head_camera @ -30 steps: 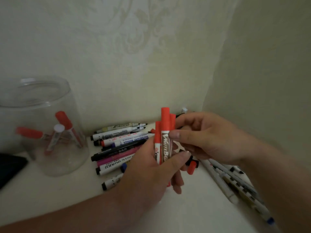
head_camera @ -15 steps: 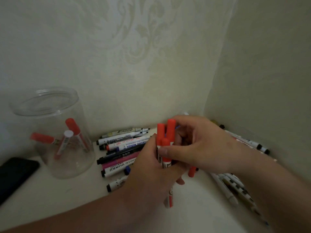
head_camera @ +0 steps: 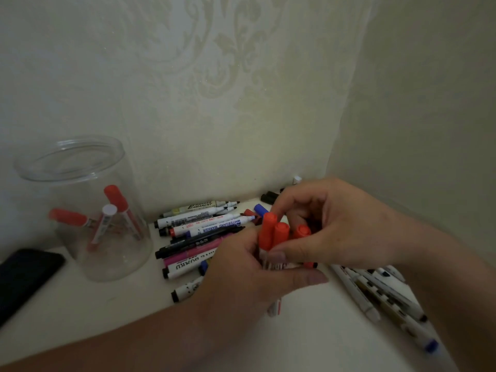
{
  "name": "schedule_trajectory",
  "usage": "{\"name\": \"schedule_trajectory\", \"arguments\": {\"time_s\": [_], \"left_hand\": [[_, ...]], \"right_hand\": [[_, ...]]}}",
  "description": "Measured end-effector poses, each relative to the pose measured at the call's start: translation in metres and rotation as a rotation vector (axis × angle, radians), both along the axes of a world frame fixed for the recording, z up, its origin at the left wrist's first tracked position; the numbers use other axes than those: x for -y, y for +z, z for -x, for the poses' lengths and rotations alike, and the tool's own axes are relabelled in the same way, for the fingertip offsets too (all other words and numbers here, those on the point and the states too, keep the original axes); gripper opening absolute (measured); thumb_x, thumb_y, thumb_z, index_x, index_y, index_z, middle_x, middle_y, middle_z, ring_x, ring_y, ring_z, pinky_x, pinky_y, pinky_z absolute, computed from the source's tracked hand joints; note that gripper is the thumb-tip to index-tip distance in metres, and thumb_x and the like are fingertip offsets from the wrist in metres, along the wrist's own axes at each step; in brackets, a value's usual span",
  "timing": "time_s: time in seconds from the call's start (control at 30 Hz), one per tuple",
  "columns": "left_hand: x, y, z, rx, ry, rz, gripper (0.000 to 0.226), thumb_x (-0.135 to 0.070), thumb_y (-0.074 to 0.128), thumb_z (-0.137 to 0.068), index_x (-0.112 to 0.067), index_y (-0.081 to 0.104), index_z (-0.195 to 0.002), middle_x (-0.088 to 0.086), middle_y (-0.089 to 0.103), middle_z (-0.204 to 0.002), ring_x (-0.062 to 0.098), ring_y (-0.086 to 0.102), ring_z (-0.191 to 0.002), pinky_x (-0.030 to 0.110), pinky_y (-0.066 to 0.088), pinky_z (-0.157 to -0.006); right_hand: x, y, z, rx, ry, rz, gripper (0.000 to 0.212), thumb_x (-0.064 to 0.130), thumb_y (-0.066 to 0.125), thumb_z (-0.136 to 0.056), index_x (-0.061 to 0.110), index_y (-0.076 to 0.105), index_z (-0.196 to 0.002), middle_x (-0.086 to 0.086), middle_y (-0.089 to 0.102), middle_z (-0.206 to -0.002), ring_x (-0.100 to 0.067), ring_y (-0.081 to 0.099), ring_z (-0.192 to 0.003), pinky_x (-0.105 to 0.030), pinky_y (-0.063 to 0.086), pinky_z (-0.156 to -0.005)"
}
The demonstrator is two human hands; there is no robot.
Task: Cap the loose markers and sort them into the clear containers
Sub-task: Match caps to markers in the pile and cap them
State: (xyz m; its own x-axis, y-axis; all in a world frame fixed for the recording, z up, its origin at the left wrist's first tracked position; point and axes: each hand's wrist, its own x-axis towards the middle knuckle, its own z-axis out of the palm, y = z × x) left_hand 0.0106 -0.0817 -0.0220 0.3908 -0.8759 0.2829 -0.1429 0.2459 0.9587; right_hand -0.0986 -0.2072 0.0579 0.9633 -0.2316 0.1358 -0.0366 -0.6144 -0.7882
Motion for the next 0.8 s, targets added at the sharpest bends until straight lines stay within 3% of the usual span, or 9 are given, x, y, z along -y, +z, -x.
{"name": "schedule_trajectory", "arguments": {"time_s": [0.07,0.17,0.3,0.4,0.5,0.6,0.67,0.73,0.8], "left_hand": [[-0.001,0.002,-0.002,0.026,-0.003,-0.03,0.036,-0.025,0.092,-0.058,-0.019,0.076,-0.089,-0.003,0.078,-0.085,0.012,0.075,-0.086,0.031,0.059,-0.077],[0.0,0.005,-0.005,0.066,-0.032,-0.068,0.018,-0.021,0.083,-0.076,-0.016,0.077,-0.092,-0.003,0.077,-0.082,0.008,0.074,-0.08,0.023,0.058,-0.072],[0.002,0.003,-0.005,0.022,-0.063,-0.132,0.029,-0.034,0.07,-0.086,-0.017,0.071,-0.11,0.006,0.078,-0.095,0.023,0.076,-0.09,0.046,0.061,-0.082],[0.003,0.003,-0.007,-0.018,-0.08,-0.139,0.029,-0.024,0.066,-0.091,-0.012,0.065,-0.118,0.008,0.078,-0.096,0.023,0.076,-0.09,0.035,0.062,-0.072],[0.004,0.003,-0.01,-0.092,-0.111,-0.115,0.035,-0.012,0.065,-0.093,-0.005,0.057,-0.126,0.011,0.077,-0.102,0.029,0.076,-0.093,0.044,0.062,-0.081],[0.004,0.012,-0.017,-0.193,-0.078,-0.042,0.036,-0.017,0.068,-0.084,-0.012,0.06,-0.118,0.015,0.076,-0.1,0.035,0.075,-0.092,0.048,0.06,-0.085],[0.004,0.021,-0.024,-0.248,-0.063,-0.001,0.029,-0.018,0.068,-0.082,-0.016,0.065,-0.111,0.018,0.076,-0.097,0.037,0.075,-0.089,0.047,0.06,-0.082],[0.004,0.033,-0.032,-0.305,-0.061,0.028,0.028,-0.017,0.069,-0.081,-0.019,0.069,-0.109,0.023,0.074,-0.098,0.038,0.074,-0.085,0.048,0.06,-0.079],[0.003,0.046,-0.04,-0.338,-0.052,0.028,0.034,-0.013,0.067,-0.083,-0.015,0.066,-0.117,0.026,0.072,-0.1,0.039,0.073,-0.084,0.05,0.061,-0.079]], "right_hand": [[0.002,0.0,0.0,-0.002,0.002,-0.002,0.025,0.026,0.089,-0.071,0.021,0.073,-0.089,-0.01,0.055,-0.058,-0.025,0.05,-0.053,-0.047,0.045,-0.05],[0.004,-0.001,0.0,0.008,-0.011,-0.036,0.026,0.027,0.089,-0.068,0.019,0.072,-0.086,-0.008,0.056,-0.056,-0.023,0.051,-0.05,-0.035,0.046,-0.05],[0.012,-0.004,-0.002,0.042,-0.009,-0.133,0.042,0.035,0.089,-0.058,0.014,0.071,-0.09,-0.023,0.062,-0.063,-0.032,0.055,-0.056,-0.051,0.05,-0.056],[0.018,-0.006,-0.002,0.083,-0.009,-0.164,0.038,0.03,0.091,-0.066,0.011,0.071,-0.092,-0.013,0.055,-0.058,-0.022,0.046,-0.053,-0.034,0.037,-0.051],[0.022,-0.008,-0.001,0.159,-0.041,-0.216,0.029,0.033,0.079,-0.077,0.007,0.071,-0.087,-0.015,0.044,-0.057,-0.018,0.035,-0.048,-0.023,0.03,-0.045],[0.027,-0.013,-0.004,0.244,-0.132,-0.4,0.031,0.028,0.06,-0.087,-0.001,0.063,-0.078,-0.009,0.033,-0.051,-0.015,0.025,-0.044,-0.021,0.021,-0.043],[0.025,-0.021,-0.01,0.247,-0.225,-0.464,0.029,0.018,0.055,-0.093,0.003,0.06,-0.068,-0.005,0.031,-0.047,-0.013,0.023,-0.04,-0.019,0.019,-0.043],[0.02,-0.032,-0.015,0.146,-0.274,-0.328,0.035,0.01,0.051,-0.099,0.007,0.058,-0.065,0.001,0.037,-0.048,-0.009,0.03,-0.041,-0.022,0.024,-0.044],[0.01,-0.04,-0.019,0.039,-0.253,-0.111,0.03,0.013,0.05,-0.101,0.001,0.059,-0.074,0.006,0.043,-0.053,-0.004,0.037,-0.046,-0.025,0.03,-0.05]]}}
